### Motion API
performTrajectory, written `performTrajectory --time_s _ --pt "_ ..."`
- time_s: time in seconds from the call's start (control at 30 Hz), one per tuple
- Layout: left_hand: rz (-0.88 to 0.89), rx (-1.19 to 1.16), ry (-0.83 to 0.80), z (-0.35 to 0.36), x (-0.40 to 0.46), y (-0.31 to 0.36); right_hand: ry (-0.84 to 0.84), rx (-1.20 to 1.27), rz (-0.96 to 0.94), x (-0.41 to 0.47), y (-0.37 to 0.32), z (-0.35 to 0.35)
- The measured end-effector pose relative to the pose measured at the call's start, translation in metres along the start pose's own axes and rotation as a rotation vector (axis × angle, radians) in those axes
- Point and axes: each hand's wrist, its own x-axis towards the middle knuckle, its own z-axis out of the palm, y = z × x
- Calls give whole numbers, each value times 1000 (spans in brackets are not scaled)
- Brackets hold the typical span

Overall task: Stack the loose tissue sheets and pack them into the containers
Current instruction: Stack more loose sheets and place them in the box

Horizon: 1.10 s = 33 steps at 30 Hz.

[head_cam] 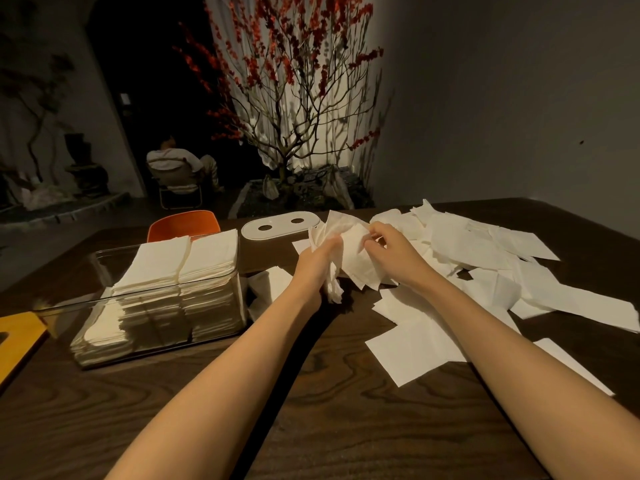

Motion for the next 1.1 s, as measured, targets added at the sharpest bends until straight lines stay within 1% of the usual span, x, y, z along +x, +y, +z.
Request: performTrajectory --time_s 0.07,0.13,0.3,0.53,0.67,0.73,0.87,0.93,1.0,1.1 --pt "-36 -39 -15 1 1 0 17 -14 31 -1 -1 -2" --pt "-50 -17 -23 0 2 0 4 30 26 -1 0 -3" --pt "-3 85 -33 -1 2 -2 -24 130 5 -1 4 -6" --pt "30 197 -41 -1 9 -3 -54 82 -10 1 5 -13" --pt "-9 194 -60 -2 12 -1 -75 51 -10 3 8 -15" --pt "-66 110 -70 -2 10 -1 -30 16 -16 6 10 -12" --pt "-161 -180 -126 -4 4 -3 111 -132 0 11 14 -10" --pt "-139 -276 -163 -3 4 -4 160 -114 -19 9 12 -10" --pt "-131 -361 -166 -2 4 -5 195 -61 -32 7 10 -10" --pt "-183 -490 -182 -3 6 -6 223 -61 -23 5 5 -7"
